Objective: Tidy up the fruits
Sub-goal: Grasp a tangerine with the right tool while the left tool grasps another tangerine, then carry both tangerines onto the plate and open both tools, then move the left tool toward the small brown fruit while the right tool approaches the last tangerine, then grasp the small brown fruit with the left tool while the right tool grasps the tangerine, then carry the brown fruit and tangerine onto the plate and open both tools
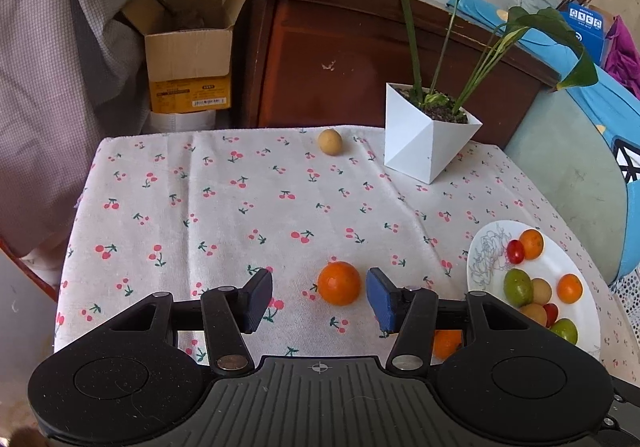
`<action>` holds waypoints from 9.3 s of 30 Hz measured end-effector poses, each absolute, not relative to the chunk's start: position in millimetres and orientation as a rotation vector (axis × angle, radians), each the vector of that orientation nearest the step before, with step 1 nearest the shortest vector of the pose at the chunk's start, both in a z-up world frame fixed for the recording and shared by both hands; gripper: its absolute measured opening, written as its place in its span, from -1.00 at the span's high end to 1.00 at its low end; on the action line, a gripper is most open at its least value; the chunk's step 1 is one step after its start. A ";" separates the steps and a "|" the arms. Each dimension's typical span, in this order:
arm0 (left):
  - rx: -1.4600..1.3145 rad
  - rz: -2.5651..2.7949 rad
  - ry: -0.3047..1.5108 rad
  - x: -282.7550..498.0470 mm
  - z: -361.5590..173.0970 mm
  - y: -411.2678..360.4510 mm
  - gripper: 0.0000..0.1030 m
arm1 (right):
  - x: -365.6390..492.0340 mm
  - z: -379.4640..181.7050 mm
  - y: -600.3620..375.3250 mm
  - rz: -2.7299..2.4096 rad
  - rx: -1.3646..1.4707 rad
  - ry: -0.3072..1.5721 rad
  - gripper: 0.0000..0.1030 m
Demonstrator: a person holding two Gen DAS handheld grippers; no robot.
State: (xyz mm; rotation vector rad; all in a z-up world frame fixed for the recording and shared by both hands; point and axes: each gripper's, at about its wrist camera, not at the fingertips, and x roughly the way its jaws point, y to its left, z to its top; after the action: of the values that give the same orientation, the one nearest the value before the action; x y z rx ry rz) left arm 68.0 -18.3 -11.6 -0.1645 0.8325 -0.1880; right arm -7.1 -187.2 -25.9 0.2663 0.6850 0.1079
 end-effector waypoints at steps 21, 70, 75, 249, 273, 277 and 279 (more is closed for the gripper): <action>-0.159 -0.214 0.807 78.4 -35.7 -28.4 0.15 | 8.8 -36.1 -172.8 0.085 0.213 0.711 0.33; -0.060 -0.575 0.744 22.7 -12.8 -130.0 0.50 | -31.3 -13.8 -293.4 -0.303 0.535 0.573 0.38; -0.040 -0.586 0.748 19.3 -16.4 -134.0 0.50 | -31.3 -17.8 -295.4 -0.323 0.546 0.587 0.37; 0.049 -0.617 0.754 48.5 -10.5 -137.2 0.54 | -14.4 3.6 -310.9 -0.146 0.579 0.577 0.43; 0.085 -0.547 0.801 44.7 -4.7 -148.6 -0.31 | -9.2 -5.0 -313.7 -0.253 0.602 0.608 -0.18; 0.086 -0.551 0.790 43.0 2.3 -149.1 -0.48 | -11.0 -0.5 -314.5 -0.264 0.606 0.607 -0.39; 0.091 -0.542 0.806 42.9 3.8 -150.7 -0.78 | -10.0 2.0 -313.5 -0.268 0.596 0.620 -0.56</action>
State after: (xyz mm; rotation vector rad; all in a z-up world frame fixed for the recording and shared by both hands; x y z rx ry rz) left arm 42.9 -150.7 3.8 0.0914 0.8057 -0.5417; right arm -10.0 -313.5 2.0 0.5962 0.6201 -0.2680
